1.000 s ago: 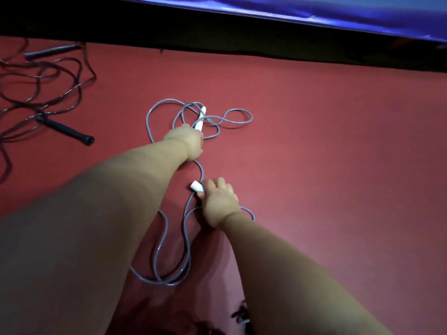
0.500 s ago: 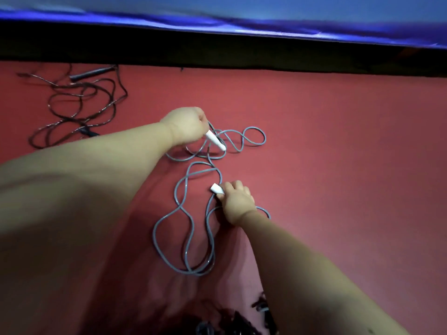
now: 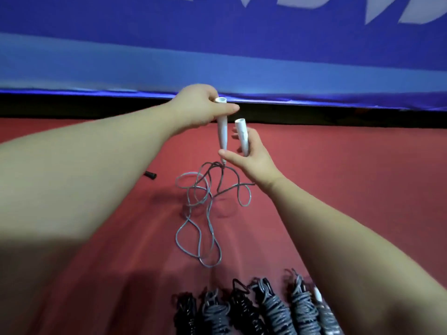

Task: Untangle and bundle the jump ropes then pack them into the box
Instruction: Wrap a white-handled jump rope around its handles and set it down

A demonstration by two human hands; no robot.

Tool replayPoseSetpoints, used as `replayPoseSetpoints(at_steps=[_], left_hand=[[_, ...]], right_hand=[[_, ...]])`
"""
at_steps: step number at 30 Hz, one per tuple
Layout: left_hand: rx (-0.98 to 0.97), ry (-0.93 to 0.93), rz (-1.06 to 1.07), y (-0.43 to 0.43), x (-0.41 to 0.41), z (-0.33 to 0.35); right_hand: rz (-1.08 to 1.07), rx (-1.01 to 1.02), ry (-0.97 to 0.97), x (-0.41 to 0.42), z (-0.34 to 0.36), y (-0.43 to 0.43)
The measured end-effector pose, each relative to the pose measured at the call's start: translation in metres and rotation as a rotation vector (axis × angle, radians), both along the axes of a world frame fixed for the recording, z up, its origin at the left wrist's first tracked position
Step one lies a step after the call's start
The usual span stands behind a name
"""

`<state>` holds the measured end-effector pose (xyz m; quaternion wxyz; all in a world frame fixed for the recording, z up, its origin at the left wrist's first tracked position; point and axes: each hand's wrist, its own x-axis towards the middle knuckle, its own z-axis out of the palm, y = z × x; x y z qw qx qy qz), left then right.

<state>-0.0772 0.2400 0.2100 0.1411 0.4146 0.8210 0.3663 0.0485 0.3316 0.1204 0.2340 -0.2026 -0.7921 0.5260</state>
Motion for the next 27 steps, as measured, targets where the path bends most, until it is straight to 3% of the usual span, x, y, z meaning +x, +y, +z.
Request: replayPoseSetpoints(at_steps=[3,6,9,13,17,24,27], left_hand=[[0.001,0.147,-0.028,-0.011,0.033,0.047],[0.110,0.149,-0.044,-0.025,0.054,0.079],[0.251,-0.087,-0.050,-0.047,0.063,0.082],[0.042,-0.364,-0.248,-0.081,0.077,0.042],[0.151,-0.400,-0.336,-0.086,0.105,0.048],[0.338,-0.308,-0.117,-0.095,0.127,0.089],[0.349,-0.315,-0.080,-0.110,0.130,0.093]], right_hand=[[-0.010,-0.019,0.039,0.013,0.042,-0.020],[-0.114,-0.017,0.100,0.022,0.070,-0.033],[-0.115,-0.067,0.158,0.033,0.100,-0.047],[0.007,-0.121,0.267,0.048,0.146,-0.067],[0.043,0.170,0.089,0.054,0.184,-0.086],[-0.195,0.466,-0.146,0.050,0.207,-0.116],[-0.150,0.496,-0.135,0.056,0.218,-0.125]])
